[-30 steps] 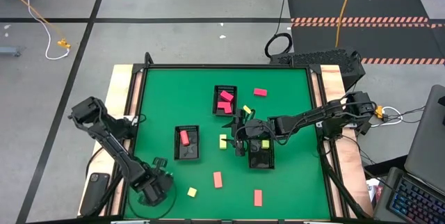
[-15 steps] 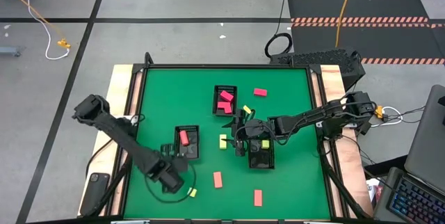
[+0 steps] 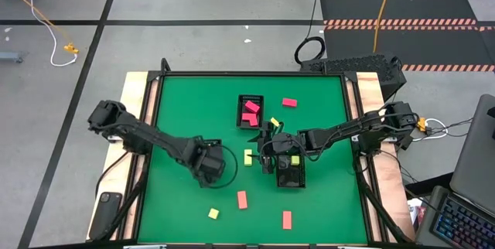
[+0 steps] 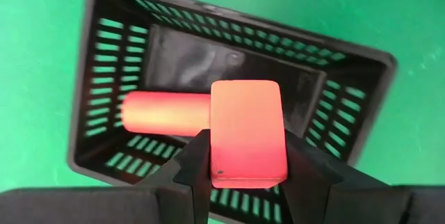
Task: Sort & place blocks by color
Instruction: Put the orange block into the bottom left black bin
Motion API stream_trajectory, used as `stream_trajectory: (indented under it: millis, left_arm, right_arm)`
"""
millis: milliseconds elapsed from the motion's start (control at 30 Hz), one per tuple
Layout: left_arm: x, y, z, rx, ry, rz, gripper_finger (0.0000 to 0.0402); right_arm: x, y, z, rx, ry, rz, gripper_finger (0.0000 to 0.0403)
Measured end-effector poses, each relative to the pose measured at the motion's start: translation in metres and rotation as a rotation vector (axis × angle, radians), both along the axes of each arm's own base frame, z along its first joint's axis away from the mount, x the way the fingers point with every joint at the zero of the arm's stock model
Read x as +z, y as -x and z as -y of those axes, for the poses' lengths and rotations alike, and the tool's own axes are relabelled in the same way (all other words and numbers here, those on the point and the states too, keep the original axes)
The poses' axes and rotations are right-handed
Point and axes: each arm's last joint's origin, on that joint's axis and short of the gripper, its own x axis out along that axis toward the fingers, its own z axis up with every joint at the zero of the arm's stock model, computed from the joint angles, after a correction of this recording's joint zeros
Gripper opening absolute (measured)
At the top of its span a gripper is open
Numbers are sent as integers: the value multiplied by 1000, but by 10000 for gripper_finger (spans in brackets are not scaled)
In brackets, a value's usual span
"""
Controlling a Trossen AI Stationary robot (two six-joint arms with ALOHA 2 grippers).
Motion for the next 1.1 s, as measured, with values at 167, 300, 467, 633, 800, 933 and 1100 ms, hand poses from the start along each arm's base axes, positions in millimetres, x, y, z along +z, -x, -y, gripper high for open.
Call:
stream_trajectory:
  millis: [167, 300, 467, 633, 800, 933, 1100]
  left_arm:
    - [0, -3, -9, 45, 44, -11, 173]
    - [0, -3, -9, 52, 62, -15, 289]
    - [0, -3, -9, 82, 63, -11, 371]
    - [0, -5, -11, 103, 61, 3, 372]
    - [2, -20, -17, 95, 36, 150, 333]
    - [8, -36, -17, 12, 51, 312, 303]
    - [14, -47, -12, 43, 124, 443, 284]
  right_arm:
    - [-1, 0, 0, 0, 2, -9, 224]
    - [0, 1, 0, 0, 3, -16, 224]
    - [8, 7, 1, -1, 0, -15, 224]
    - [19, 17, 3, -8, -5, -37, 224]
    - [26, 27, 4, -32, -38, -73, 224]
    - [23, 34, 1, -27, -43, -150, 224]
    - [18, 51, -6, -35, -51, -296, 224]
